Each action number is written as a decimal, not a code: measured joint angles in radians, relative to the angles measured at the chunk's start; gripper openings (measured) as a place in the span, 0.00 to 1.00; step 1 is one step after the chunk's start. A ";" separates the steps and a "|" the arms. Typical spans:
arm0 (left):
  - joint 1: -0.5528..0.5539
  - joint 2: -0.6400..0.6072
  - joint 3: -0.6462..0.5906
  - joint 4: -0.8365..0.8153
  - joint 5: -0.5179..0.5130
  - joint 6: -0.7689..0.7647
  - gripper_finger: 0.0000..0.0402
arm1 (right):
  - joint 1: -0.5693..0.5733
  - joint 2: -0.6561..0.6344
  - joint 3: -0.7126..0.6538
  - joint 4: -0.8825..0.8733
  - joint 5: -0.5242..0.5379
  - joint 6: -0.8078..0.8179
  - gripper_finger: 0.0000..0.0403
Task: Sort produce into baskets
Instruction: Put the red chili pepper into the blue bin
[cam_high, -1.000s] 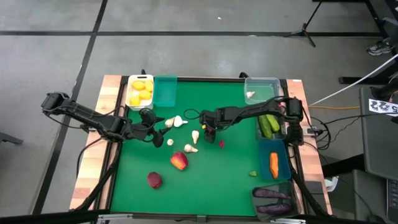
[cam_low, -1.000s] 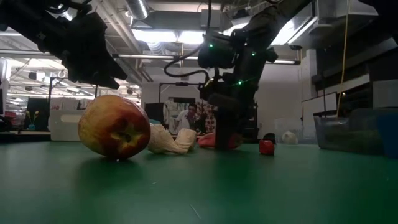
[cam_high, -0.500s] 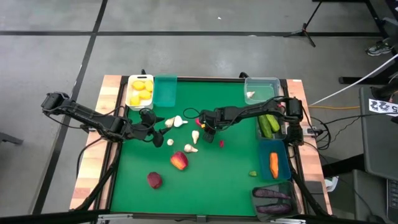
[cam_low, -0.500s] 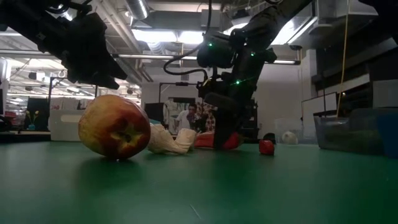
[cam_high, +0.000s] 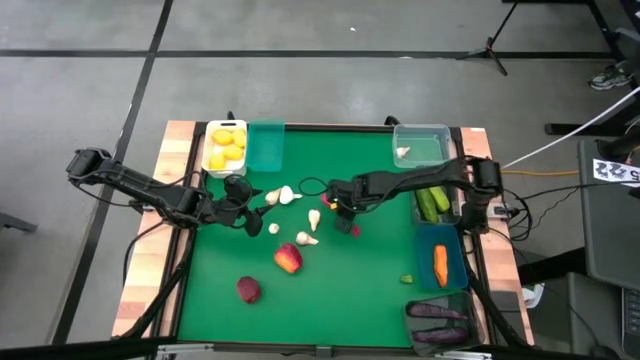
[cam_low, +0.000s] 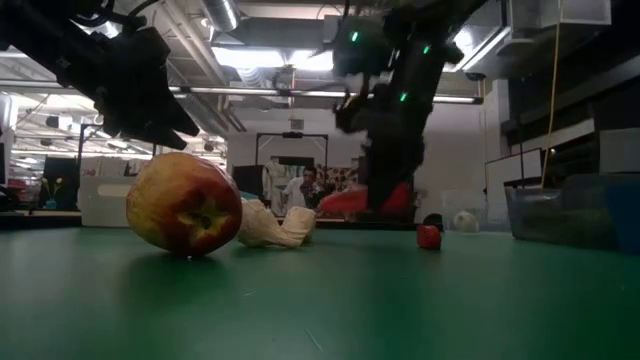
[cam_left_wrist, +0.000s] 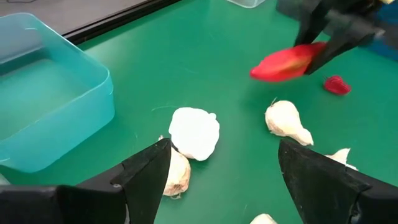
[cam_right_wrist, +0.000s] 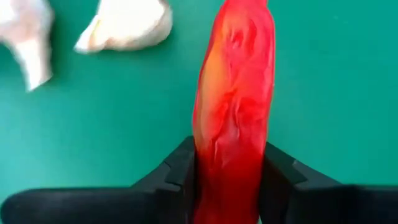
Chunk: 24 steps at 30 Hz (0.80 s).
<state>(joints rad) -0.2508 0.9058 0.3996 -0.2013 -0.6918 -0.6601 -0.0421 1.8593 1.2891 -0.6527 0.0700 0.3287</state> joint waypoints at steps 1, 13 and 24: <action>0.000 0.000 0.000 0.001 0.000 -0.002 0.72 | 0.010 -0.023 0.005 -0.035 0.009 0.008 0.28; 0.000 0.000 0.000 0.001 0.000 -0.026 0.72 | 0.261 -0.332 0.062 -0.569 0.196 0.594 0.31; 0.000 0.000 0.000 0.002 0.000 -0.026 0.72 | 0.663 -0.334 0.058 -0.915 0.148 1.448 0.31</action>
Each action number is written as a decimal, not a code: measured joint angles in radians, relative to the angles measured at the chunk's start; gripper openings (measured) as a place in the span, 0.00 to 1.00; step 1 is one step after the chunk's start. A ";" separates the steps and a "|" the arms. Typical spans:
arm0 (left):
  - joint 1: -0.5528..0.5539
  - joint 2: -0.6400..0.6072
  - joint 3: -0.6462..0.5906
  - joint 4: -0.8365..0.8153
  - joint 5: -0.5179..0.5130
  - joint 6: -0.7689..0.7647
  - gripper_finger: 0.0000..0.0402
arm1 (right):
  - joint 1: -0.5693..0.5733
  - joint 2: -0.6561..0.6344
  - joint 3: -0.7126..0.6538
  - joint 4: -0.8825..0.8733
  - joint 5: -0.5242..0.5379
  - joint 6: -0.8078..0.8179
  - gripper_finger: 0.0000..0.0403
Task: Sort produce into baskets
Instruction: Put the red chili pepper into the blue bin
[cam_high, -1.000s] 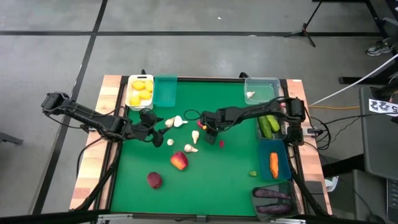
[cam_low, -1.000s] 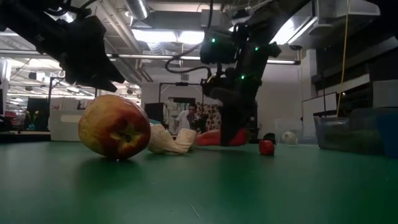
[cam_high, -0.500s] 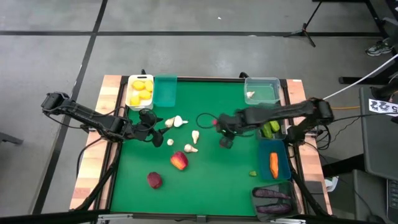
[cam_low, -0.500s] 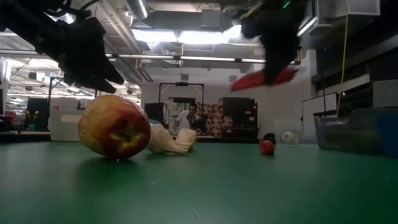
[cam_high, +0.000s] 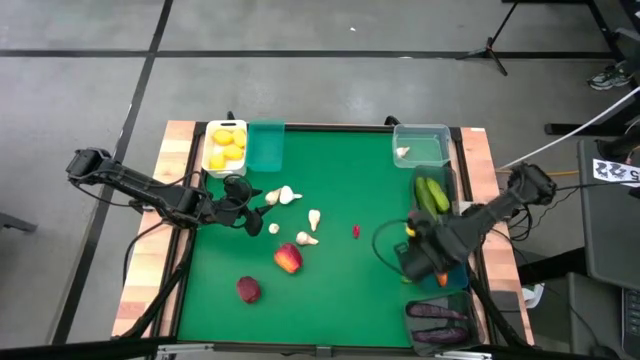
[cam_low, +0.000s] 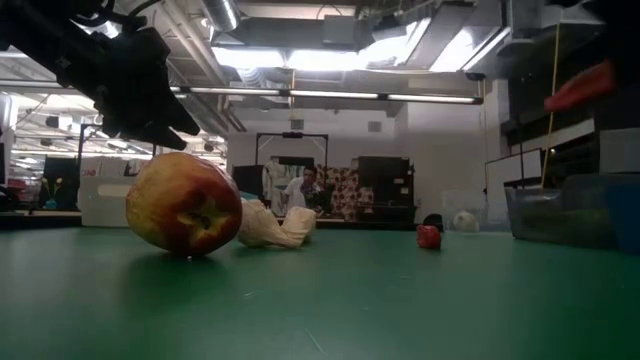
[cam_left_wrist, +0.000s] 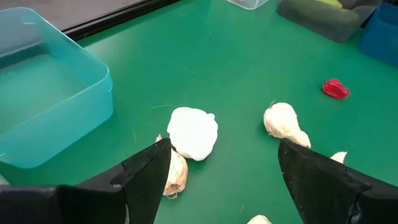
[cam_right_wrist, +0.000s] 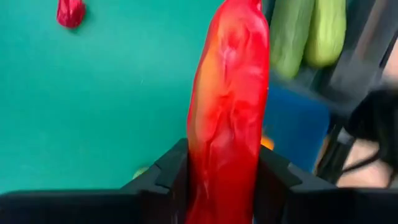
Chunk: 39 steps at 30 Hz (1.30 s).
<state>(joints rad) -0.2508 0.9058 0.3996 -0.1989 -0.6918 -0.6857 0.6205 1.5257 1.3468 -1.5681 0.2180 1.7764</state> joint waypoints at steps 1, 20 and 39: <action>0.000 0.000 0.000 0.000 0.000 0.000 0.72 | 0.031 0.004 0.000 0.002 -0.001 0.058 0.31; 0.000 0.000 0.000 0.000 0.000 -0.015 0.72 | 0.189 0.130 -0.190 0.005 -0.317 0.339 0.39; 0.000 0.000 0.000 0.000 0.000 -0.022 0.72 | 0.155 0.127 0.056 0.171 0.259 0.131 0.64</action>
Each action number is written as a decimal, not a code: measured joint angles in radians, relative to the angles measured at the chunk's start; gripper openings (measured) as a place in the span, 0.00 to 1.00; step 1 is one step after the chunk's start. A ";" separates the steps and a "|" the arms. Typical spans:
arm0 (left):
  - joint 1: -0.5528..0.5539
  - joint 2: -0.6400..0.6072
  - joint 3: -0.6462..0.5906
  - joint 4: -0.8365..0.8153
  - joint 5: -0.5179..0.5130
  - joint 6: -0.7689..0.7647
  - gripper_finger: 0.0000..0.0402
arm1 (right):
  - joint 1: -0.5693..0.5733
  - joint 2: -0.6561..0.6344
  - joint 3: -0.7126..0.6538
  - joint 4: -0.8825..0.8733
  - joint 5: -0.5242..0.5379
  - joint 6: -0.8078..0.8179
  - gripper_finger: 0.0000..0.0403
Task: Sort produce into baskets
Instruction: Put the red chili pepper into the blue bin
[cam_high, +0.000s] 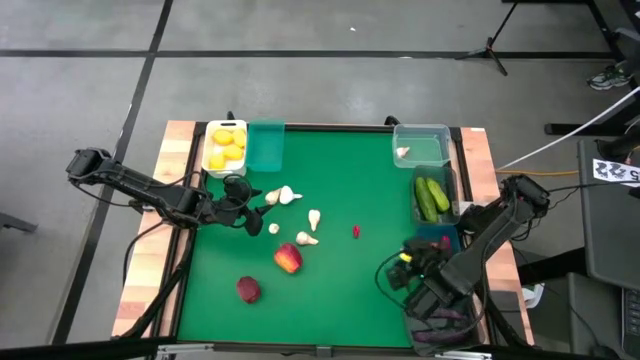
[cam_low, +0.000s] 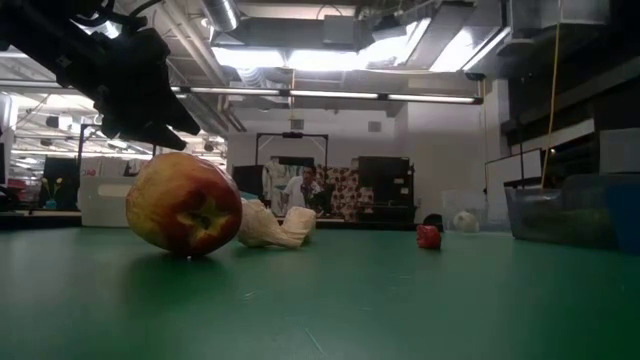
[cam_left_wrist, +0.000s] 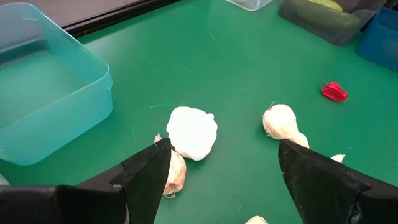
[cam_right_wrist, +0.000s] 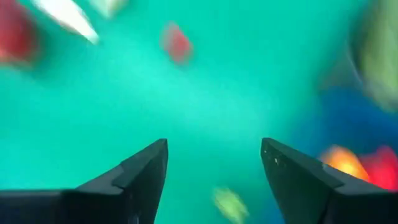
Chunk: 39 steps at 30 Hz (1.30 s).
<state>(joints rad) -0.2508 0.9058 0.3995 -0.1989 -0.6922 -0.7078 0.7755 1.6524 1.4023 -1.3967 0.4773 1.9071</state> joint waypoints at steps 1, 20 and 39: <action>0.000 0.000 0.000 0.000 0.000 0.000 0.72 | -0.015 0.001 0.026 0.013 0.079 -0.039 0.64; 0.000 0.000 0.000 -0.002 0.000 -0.004 0.72 | -0.358 0.342 -0.123 0.563 0.409 -0.424 0.60; 0.000 0.000 0.000 -0.001 -0.003 -0.035 0.72 | -0.395 0.516 -0.118 0.641 0.364 -0.310 0.48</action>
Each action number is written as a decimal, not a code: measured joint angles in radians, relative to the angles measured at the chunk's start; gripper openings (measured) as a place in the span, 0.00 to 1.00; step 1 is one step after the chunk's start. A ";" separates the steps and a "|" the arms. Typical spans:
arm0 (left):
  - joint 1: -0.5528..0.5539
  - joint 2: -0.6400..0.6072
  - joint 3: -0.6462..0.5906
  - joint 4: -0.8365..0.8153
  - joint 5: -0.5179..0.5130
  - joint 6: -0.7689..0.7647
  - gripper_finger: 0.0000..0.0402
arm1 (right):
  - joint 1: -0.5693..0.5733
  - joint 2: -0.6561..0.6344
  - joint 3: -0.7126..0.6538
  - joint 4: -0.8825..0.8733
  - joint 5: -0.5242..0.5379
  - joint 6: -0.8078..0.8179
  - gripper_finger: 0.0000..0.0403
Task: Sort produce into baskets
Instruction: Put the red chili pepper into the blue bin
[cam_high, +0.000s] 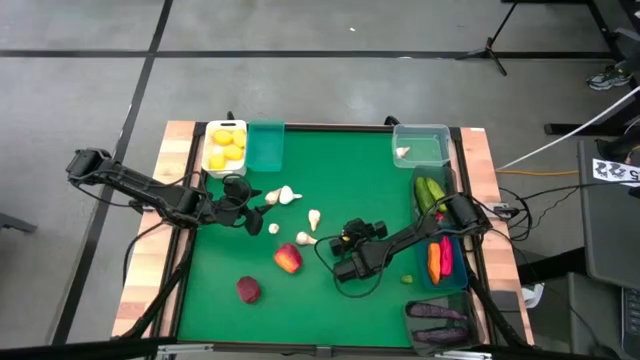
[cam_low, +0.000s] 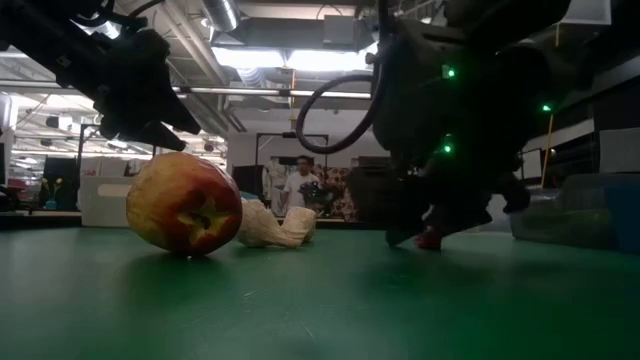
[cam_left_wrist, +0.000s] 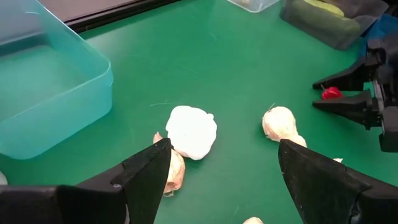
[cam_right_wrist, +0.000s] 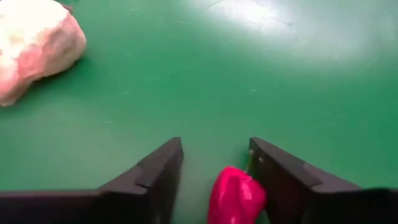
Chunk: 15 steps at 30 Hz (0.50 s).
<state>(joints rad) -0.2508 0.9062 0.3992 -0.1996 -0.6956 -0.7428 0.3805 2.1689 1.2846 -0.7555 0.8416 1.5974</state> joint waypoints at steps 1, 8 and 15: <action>0.000 0.000 0.000 0.000 0.000 -0.005 0.72 | 0.000 0.000 0.000 0.000 -0.007 0.014 0.44; 0.000 0.000 0.000 0.000 0.000 -0.018 0.72 | -0.001 0.002 0.004 0.004 -0.047 0.022 0.11; 0.000 0.000 0.000 -0.001 0.000 -0.036 0.72 | 0.040 -0.002 0.101 -0.142 -0.122 -0.065 0.07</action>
<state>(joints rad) -0.2508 0.9062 0.3992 -0.2002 -0.6960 -0.7792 0.4208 2.1665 1.3852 -0.8975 0.7201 1.5323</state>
